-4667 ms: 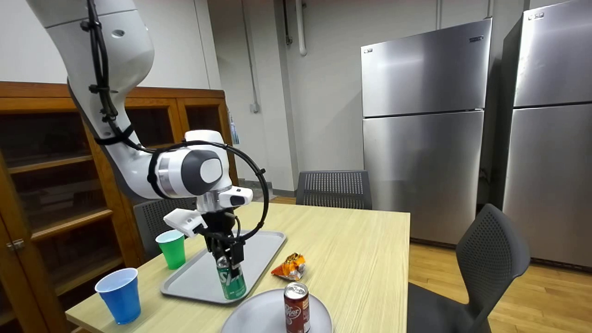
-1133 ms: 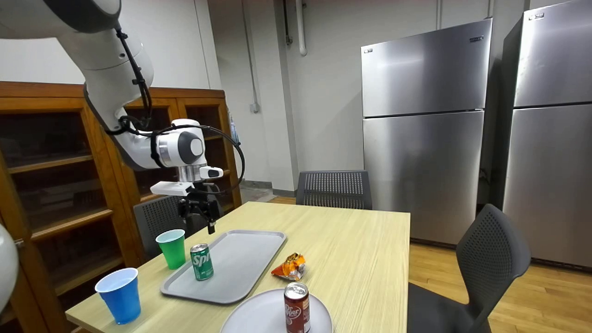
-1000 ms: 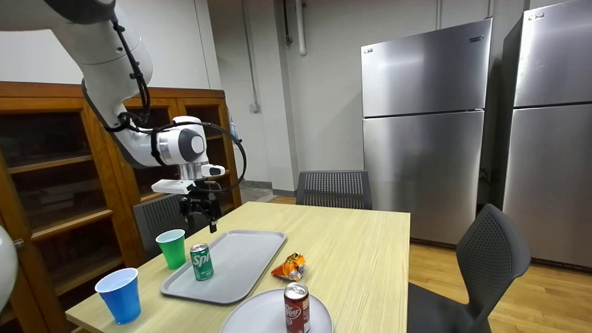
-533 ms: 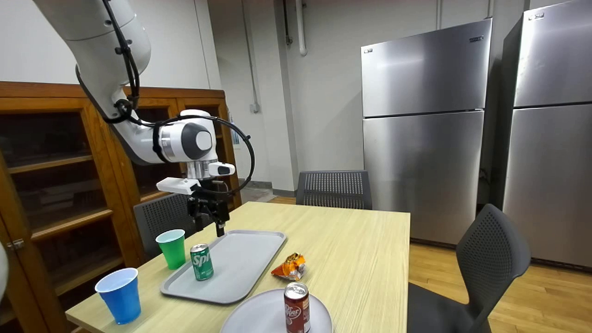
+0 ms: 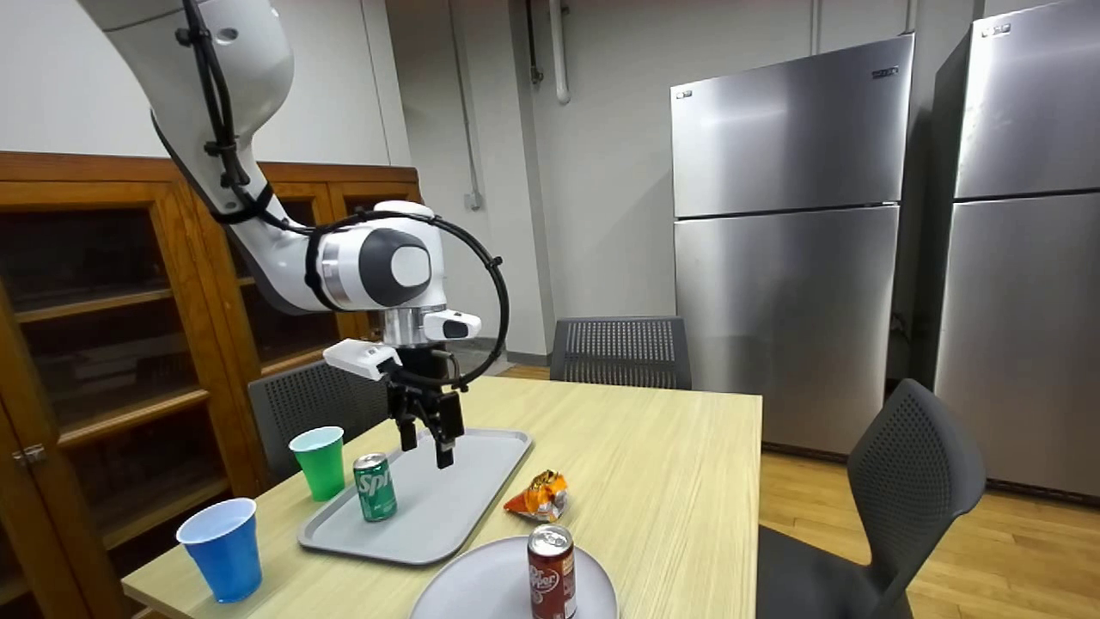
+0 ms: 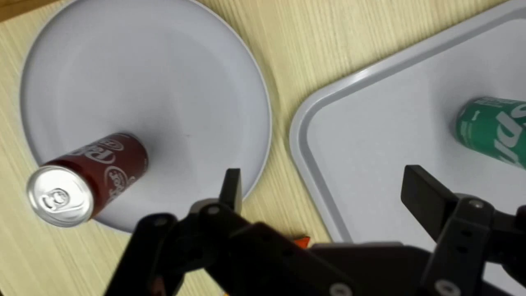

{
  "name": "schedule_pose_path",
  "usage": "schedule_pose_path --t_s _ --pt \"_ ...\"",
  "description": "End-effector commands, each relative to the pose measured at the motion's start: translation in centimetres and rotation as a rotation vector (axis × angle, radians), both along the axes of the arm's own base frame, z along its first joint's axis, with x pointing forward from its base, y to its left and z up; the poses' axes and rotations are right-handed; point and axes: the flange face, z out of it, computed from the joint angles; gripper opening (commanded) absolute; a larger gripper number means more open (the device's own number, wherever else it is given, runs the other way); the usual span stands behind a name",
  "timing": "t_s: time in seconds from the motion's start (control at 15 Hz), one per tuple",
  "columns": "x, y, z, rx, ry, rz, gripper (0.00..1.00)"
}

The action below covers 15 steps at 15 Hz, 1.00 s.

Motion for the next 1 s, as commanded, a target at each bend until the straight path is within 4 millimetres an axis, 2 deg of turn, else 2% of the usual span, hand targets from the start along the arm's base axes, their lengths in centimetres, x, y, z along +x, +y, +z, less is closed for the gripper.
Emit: schedule_pose_path --t_s 0.0,0.67,0.8,0.87,0.93 --pt "-2.5 -2.9 1.3 -0.025 0.006 -0.069 1.00" --pt "-6.0 -10.3 1.4 -0.090 0.022 -0.153 1.00" --pt "-6.5 -11.0 1.3 -0.086 0.036 -0.155 1.00" --pt "-5.3 -10.8 0.5 -0.074 0.034 -0.142 1.00" --pt "-5.6 -11.1 0.5 -0.075 0.035 -0.148 1.00"
